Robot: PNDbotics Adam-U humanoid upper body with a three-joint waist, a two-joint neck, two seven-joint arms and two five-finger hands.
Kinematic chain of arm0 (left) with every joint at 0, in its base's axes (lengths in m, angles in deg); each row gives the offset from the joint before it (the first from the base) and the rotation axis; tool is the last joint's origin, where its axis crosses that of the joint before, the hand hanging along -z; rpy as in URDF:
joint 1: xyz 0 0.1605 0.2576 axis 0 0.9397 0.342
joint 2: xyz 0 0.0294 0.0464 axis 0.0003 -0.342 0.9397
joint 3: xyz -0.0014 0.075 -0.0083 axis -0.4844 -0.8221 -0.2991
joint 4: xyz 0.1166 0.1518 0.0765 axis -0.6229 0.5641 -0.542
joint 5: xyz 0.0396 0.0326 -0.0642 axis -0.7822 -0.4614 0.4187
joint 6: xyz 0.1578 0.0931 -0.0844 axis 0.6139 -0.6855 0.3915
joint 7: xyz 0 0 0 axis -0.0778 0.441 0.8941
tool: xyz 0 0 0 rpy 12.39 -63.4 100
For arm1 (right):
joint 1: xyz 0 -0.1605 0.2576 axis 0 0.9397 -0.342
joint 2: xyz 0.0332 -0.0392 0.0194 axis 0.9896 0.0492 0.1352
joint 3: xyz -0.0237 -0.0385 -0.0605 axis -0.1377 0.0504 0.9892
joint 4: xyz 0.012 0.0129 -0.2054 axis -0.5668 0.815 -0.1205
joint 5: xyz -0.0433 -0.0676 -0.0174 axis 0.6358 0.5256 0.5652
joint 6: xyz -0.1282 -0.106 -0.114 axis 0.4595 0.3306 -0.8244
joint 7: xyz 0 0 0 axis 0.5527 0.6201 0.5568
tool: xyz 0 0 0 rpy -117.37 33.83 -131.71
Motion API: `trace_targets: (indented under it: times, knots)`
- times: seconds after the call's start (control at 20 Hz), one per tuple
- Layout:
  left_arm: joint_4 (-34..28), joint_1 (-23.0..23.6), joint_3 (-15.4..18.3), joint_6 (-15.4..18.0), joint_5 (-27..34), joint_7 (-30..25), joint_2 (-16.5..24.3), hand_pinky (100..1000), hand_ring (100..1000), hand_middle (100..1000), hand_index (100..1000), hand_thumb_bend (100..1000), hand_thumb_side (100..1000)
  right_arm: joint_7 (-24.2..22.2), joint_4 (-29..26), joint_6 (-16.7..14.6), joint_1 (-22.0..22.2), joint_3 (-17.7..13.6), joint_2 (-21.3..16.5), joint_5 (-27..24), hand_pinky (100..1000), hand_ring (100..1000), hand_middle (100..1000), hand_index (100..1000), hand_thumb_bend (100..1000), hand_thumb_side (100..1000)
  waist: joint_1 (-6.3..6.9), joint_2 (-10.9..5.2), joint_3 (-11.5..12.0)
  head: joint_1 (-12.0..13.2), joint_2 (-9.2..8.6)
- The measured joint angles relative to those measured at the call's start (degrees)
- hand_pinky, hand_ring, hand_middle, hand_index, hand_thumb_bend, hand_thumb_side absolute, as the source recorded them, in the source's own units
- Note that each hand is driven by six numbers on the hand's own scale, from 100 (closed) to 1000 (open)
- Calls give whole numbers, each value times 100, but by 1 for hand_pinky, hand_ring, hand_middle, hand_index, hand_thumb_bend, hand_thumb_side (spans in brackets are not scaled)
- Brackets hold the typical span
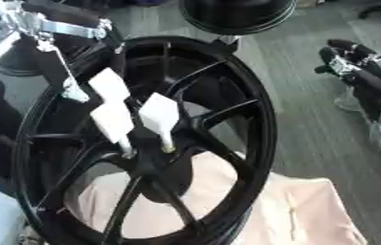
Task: Pull the pin out of the wheel hub.
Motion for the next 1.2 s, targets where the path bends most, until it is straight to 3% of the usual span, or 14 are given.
trace_targets:
  times: [0.7, 0.75, 0.8, 1.2]
  knots:
    - [-398, -50, 353, -98, 249, -98, 342, 793, 670, 508, 476, 443, 100, 11, 2, 6, 4, 0, 0, 10, 959, 681, 765, 861, 301, 399, 15, -1, 52, -36, 0]
    - [-435, -54, 396, -108, 275, -108, 377, 793, 669, 511, 475, 403, 100, 12, 2, 7, 4, 0, 0, 12, 959, 681, 765, 861, 303, 404, 17, -1, 56, -44, 0]
    - [-473, -55, 438, -121, 301, -121, 415, 792, 668, 506, 475, 454, 100, 14, 2, 8, 5, 0, 0, 13, 959, 681, 765, 861, 302, 398, 19, -2, 61, -49, 0]
    - [-1019, 157, 1030, -290, 782, -285, 1063, 788, 656, 498, 471, 498, 100, 53, 2, 20, 56, -8, -4, 13, 959, 681, 765, 861, 304, 397, 58, -10, 179, -156, 37]
